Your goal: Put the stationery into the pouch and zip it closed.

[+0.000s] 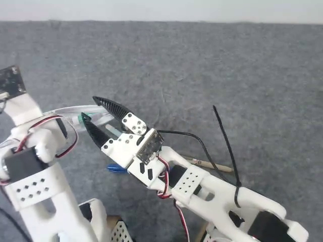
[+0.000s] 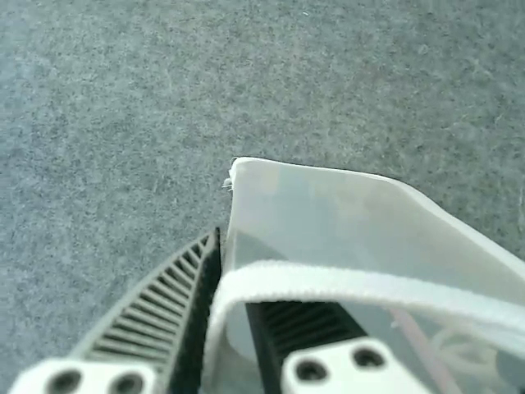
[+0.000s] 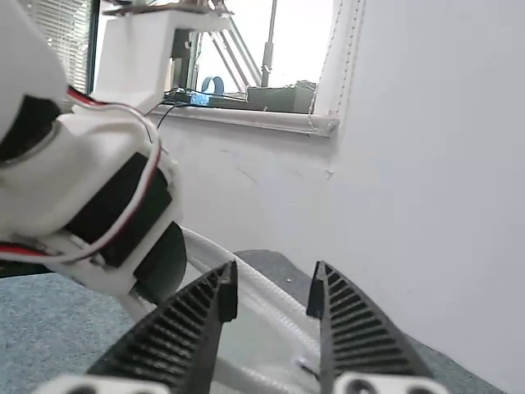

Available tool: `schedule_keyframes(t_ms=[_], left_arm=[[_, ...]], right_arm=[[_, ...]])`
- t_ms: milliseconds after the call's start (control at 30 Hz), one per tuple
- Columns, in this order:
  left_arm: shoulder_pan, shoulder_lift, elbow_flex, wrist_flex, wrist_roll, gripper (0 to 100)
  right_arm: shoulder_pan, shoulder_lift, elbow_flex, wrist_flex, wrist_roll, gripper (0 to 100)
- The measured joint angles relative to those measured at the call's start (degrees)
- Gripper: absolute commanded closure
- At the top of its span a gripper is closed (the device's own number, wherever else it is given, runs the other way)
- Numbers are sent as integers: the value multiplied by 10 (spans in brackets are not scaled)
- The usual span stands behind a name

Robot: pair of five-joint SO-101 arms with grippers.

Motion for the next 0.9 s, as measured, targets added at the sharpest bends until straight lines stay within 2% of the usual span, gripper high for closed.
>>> schedule_keyframes(t_ms=[133, 533, 700, 900], left_arm=[[-21, 4, 0, -5, 0, 991], [-35, 5, 0, -5, 0, 991], [-40, 5, 0, -5, 0, 991], [-56, 6, 1, -5, 0, 991]], right_arm=[[1, -56, 6, 77, 0, 864], [12, -307, 8, 426, -1, 865], [44, -340, -7, 535, -1, 865], [47, -340, -117, 753, -1, 865]])
